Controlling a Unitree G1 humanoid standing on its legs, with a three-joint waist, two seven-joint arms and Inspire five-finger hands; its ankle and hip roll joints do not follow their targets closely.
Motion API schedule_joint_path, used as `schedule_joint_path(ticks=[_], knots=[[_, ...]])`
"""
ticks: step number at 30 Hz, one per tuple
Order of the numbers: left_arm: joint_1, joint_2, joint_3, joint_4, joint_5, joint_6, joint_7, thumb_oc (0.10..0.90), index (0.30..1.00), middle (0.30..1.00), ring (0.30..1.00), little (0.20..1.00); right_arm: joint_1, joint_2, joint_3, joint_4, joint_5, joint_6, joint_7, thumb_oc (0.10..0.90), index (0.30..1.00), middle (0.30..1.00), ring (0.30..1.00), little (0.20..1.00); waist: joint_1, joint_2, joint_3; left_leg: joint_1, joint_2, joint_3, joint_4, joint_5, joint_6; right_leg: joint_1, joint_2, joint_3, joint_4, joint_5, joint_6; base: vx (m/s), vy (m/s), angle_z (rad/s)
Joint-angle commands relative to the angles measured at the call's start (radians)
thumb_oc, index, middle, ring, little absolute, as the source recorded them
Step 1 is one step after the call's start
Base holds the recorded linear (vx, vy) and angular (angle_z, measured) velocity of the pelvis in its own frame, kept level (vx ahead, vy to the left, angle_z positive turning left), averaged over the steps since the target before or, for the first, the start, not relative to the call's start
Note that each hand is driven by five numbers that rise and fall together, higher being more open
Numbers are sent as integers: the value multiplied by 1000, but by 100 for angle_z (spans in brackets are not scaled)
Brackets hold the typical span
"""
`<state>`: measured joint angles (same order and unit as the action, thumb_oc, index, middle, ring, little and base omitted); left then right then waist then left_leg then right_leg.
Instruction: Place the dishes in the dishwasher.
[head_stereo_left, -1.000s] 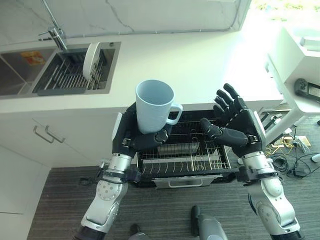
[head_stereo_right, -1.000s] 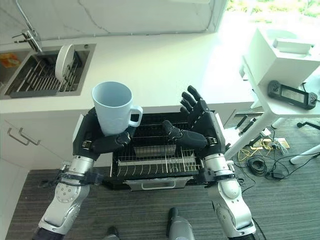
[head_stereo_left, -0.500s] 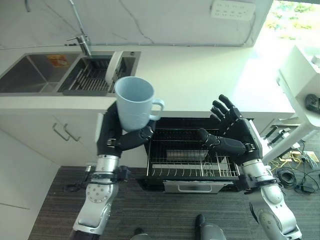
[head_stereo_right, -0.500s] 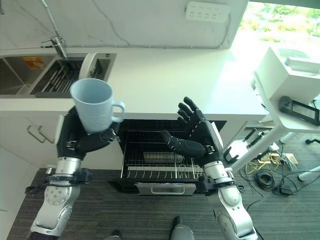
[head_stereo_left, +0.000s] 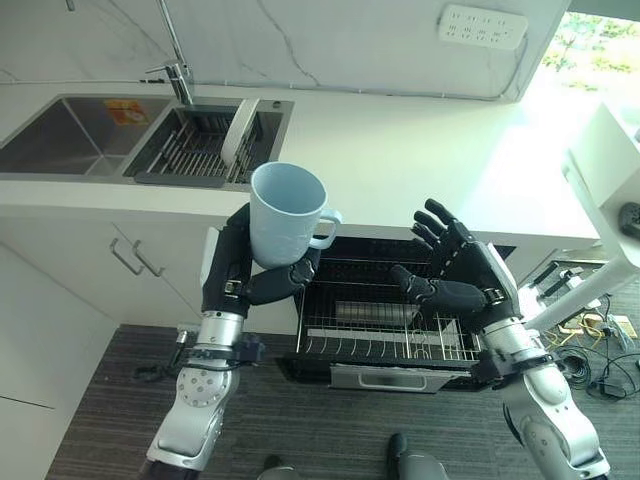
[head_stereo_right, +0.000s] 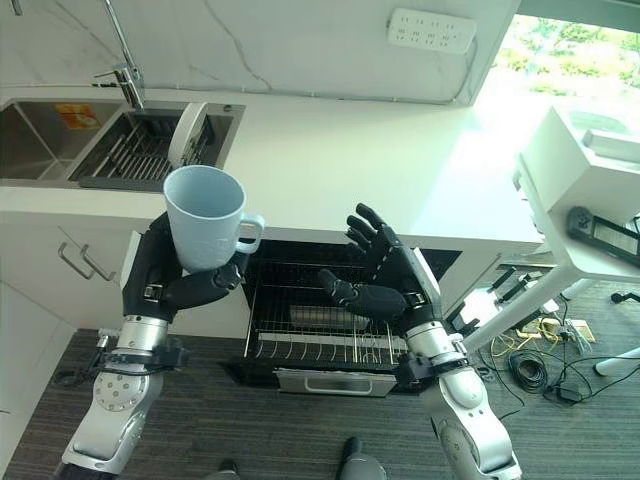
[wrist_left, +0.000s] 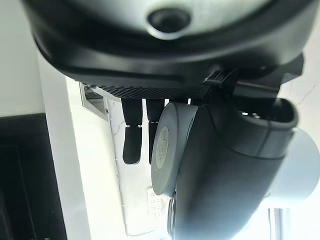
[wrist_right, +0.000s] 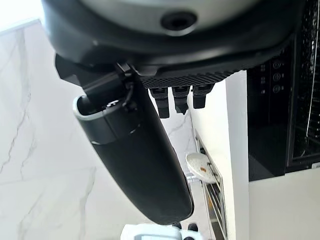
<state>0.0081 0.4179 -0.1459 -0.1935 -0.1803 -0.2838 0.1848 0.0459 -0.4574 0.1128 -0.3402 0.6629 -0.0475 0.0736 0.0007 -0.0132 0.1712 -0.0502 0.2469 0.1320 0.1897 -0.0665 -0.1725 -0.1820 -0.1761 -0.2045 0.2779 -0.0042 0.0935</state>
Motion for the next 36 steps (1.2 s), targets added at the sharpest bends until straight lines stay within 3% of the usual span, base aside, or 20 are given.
schedule_joint_path(ticks=[1, 16, 36], knots=[[-128, 63, -39, -31, 35, -108, -26, 400, 300, 300, 300, 300, -117, 19, -34, -71, 61, -84, 53, 800, 900, 900, 900, 900, -12, -19, -55, -18, -69, 18, 110, -187, 87, 60, -50, -50, 22, -147, 67, 26, -30, 3], [-160, 62, -132, 24, 42, -115, -111, 400, 300, 300, 300, 300, -167, 20, 26, -92, 139, -65, 146, 800, 900, 900, 900, 900, -1, -29, -70, 6, -70, 16, 110, -201, 90, 72, -56, -48, 22, -143, 78, 4, -7, 0], [-184, 47, -189, 11, 39, -106, -141, 400, 300, 300, 300, 300, -197, 61, 93, -82, 137, -11, 156, 800, 900, 900, 900, 900, 10, -27, -86, 11, -74, 10, 110, -205, 91, 81, -64, -60, 22, -149, 78, 0, 0, 0]])
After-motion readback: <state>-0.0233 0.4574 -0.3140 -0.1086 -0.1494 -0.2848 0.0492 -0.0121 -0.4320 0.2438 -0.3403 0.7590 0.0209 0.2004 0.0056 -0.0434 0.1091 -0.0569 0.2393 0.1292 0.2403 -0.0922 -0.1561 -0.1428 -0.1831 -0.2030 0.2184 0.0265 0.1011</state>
